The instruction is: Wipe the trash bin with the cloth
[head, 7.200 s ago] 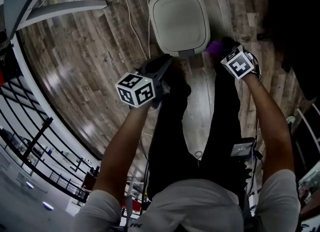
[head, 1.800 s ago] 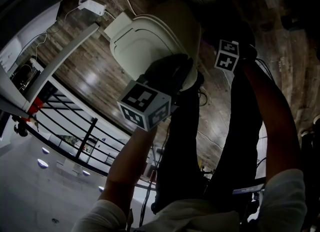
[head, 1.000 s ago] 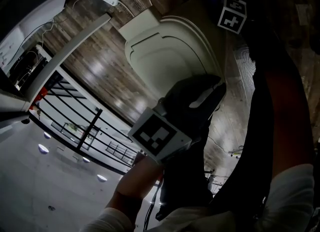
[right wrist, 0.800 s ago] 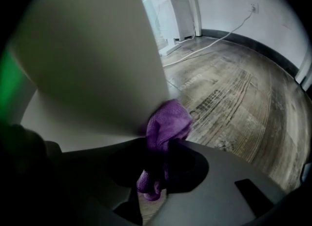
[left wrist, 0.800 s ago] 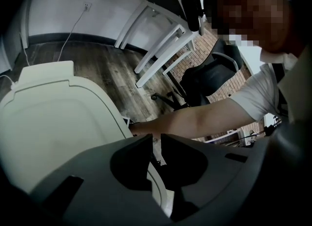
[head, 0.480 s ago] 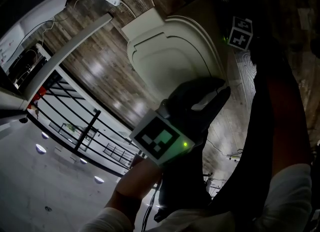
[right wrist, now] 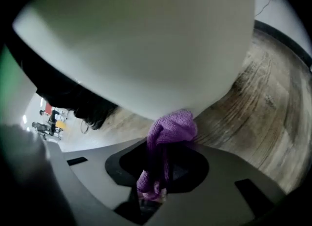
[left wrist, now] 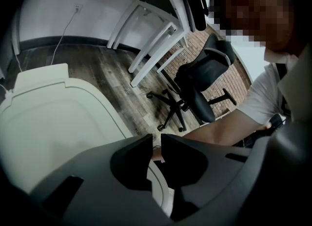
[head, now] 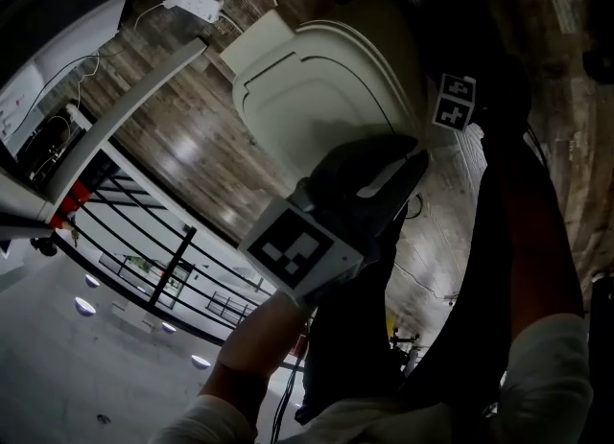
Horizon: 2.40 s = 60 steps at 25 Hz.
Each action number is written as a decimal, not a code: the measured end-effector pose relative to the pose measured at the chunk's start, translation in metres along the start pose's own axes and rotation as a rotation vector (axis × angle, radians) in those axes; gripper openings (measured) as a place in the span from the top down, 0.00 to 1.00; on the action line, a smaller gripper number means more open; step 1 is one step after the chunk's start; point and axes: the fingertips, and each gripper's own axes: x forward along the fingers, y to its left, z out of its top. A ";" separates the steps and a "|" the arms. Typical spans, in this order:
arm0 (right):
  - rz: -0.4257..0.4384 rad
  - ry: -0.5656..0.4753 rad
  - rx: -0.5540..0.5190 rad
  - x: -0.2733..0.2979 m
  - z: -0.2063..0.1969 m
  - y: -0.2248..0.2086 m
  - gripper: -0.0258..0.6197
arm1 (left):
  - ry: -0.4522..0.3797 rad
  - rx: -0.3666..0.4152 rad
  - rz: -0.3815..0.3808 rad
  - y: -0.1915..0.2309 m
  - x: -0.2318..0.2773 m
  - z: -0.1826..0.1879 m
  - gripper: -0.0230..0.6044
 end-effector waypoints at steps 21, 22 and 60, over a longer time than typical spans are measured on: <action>-0.178 -0.096 0.531 -0.143 0.015 0.091 0.80 | 0.117 0.194 0.015 0.002 -0.107 -0.062 0.88; -0.202 -0.115 0.576 -0.151 0.015 0.087 0.80 | 0.114 0.201 0.018 0.004 -0.111 -0.060 0.88; -0.774 -0.459 0.700 -0.195 0.090 0.140 0.80 | 0.079 0.396 0.038 0.024 -0.114 -0.150 0.88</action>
